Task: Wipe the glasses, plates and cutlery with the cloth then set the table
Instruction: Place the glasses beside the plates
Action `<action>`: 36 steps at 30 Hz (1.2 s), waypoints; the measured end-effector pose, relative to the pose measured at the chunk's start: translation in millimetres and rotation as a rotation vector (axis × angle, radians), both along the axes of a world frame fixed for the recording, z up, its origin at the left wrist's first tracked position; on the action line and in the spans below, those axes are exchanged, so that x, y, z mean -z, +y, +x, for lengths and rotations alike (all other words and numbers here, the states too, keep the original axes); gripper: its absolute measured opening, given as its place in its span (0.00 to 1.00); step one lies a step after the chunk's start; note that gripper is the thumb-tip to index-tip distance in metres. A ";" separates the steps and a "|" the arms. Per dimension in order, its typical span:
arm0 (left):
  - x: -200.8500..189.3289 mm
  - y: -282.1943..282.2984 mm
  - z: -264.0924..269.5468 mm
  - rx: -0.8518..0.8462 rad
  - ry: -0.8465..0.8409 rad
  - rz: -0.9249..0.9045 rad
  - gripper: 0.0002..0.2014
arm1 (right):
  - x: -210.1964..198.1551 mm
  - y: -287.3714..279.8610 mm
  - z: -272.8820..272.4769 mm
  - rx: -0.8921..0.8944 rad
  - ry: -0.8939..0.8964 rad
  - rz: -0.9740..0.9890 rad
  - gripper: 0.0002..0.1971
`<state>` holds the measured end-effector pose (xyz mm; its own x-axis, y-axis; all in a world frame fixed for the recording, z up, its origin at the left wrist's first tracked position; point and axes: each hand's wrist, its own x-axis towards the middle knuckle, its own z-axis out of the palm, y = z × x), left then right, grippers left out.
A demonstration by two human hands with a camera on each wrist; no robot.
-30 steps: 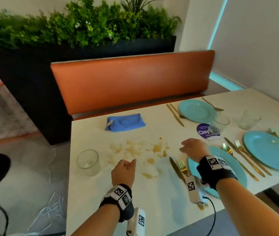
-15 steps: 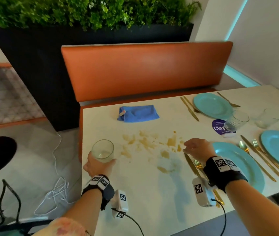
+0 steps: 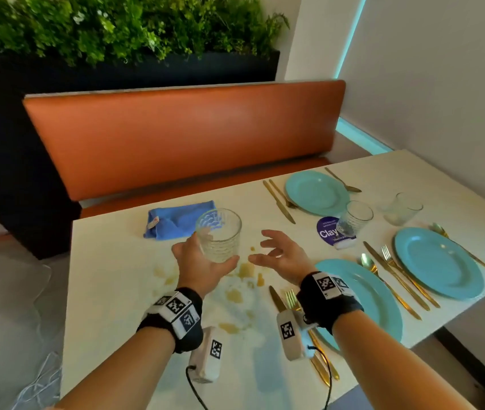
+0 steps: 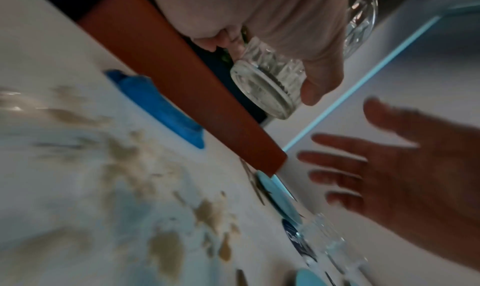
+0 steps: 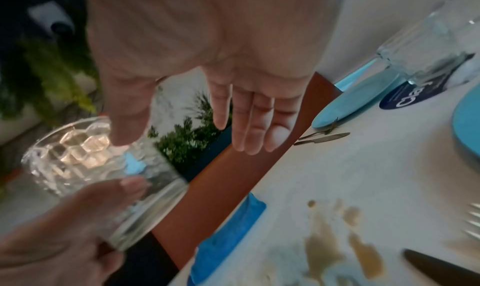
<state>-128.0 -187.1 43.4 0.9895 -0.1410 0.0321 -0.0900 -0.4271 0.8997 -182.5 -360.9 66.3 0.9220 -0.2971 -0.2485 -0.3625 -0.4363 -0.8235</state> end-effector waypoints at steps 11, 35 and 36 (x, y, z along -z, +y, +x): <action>-24.1 -140.1 0.8 0.314 -0.067 0.149 0.46 | -1.0 -102.5 14.4 0.033 -0.100 0.052 0.42; 39.0 -140.8 52.8 0.251 0.002 0.253 0.12 | 97.8 -163.6 29.1 0.344 0.260 -0.214 0.44; 39.3 -138.7 53.0 0.255 -0.001 0.252 0.12 | 99.3 -162.3 29.7 0.351 0.262 -0.213 0.44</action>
<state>-75.1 -325.9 4.1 0.9213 -0.3874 -0.0341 -0.2235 -0.5989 0.7690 -152.8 -523.2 -33.0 0.6715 -0.6483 -0.3589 -0.7011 -0.3992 -0.5908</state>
